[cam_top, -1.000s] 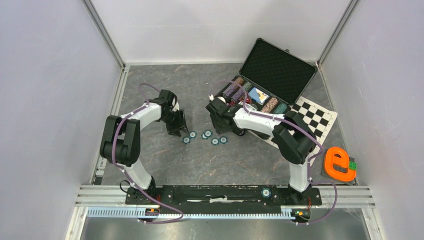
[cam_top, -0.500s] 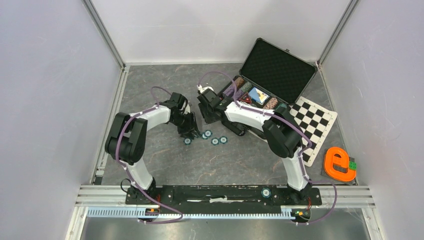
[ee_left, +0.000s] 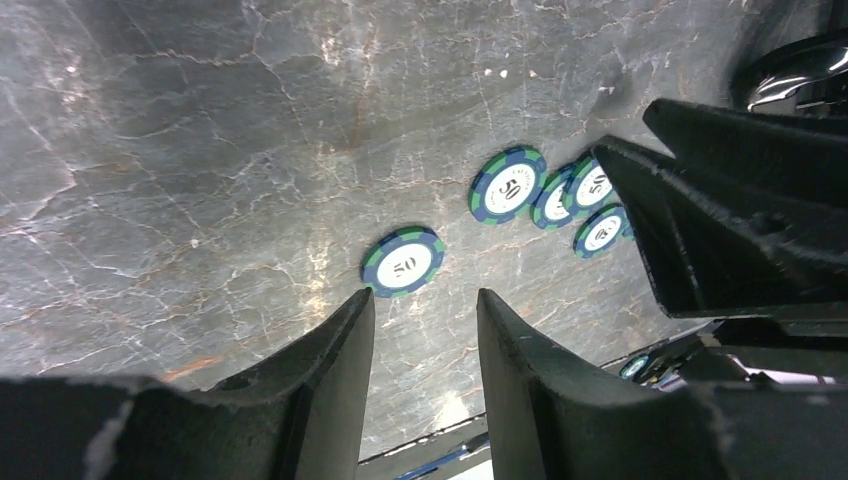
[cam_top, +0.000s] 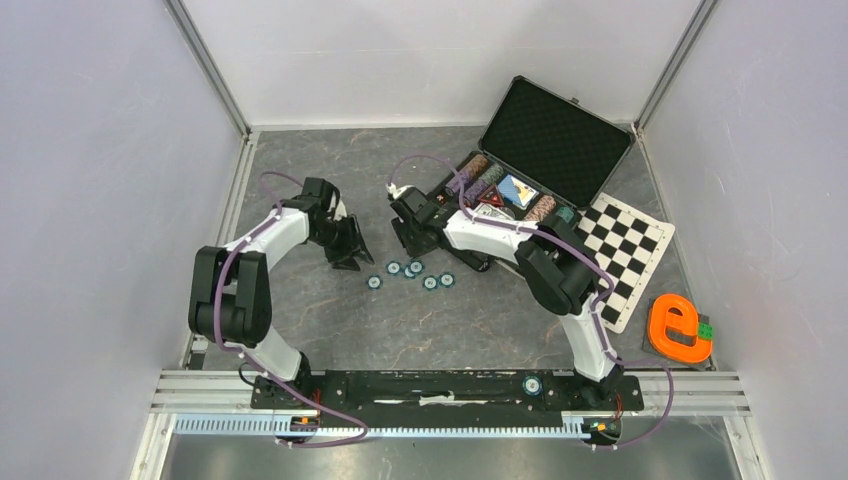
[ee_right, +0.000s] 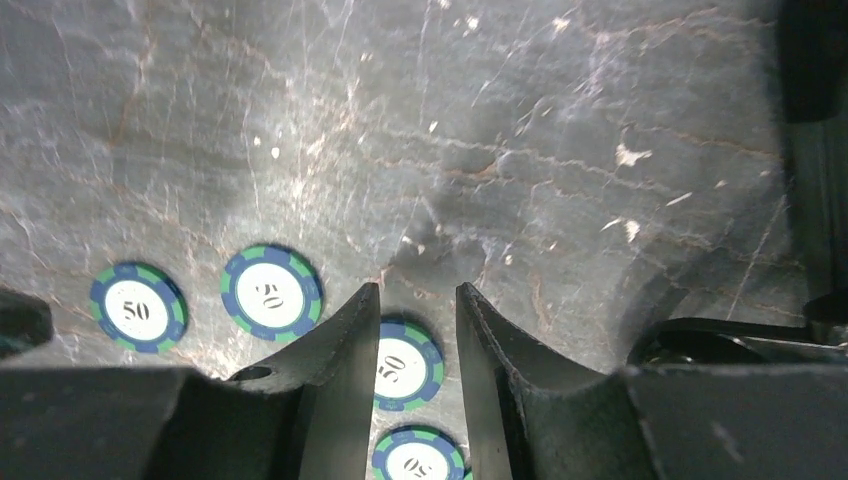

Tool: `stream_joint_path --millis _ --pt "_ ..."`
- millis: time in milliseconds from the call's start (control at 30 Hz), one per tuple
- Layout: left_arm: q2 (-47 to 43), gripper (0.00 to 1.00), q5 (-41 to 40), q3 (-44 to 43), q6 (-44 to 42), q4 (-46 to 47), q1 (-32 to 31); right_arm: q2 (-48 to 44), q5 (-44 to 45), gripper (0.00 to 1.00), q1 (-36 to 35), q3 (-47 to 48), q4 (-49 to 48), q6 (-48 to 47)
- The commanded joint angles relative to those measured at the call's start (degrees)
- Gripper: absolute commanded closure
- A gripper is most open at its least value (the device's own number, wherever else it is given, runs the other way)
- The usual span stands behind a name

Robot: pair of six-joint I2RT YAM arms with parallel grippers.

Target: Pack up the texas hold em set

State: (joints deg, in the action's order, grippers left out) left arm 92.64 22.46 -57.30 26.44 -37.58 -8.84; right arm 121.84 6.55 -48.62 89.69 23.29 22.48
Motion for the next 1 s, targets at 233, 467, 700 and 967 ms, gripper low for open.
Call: stream_joint_path --millis 233,467,700,967 --pt "3.2 0.50 -2.5 -0.8 -4.3 -2.1 0.6 -3.1 4.7 0.61 -4.6 -8.3 4.8 -9.9" --pt "4.7 0.51 0.8 2.1 -0.8 2.5 -1.3 -10.4 7.1 0.60 -4.3 -14.1 5.1 -9.8" --pt "6.9 0.52 3.4 4.0 3.1 7.9 -6.5 -7.9 4.1 0.60 -2.4 -4.3 5.3 -7.4" --pt "2.9 0.52 2.6 5.6 3.8 8.4 -11.9 -4.8 0.0 0.59 -0.9 -0.6 1.9 -6.2"
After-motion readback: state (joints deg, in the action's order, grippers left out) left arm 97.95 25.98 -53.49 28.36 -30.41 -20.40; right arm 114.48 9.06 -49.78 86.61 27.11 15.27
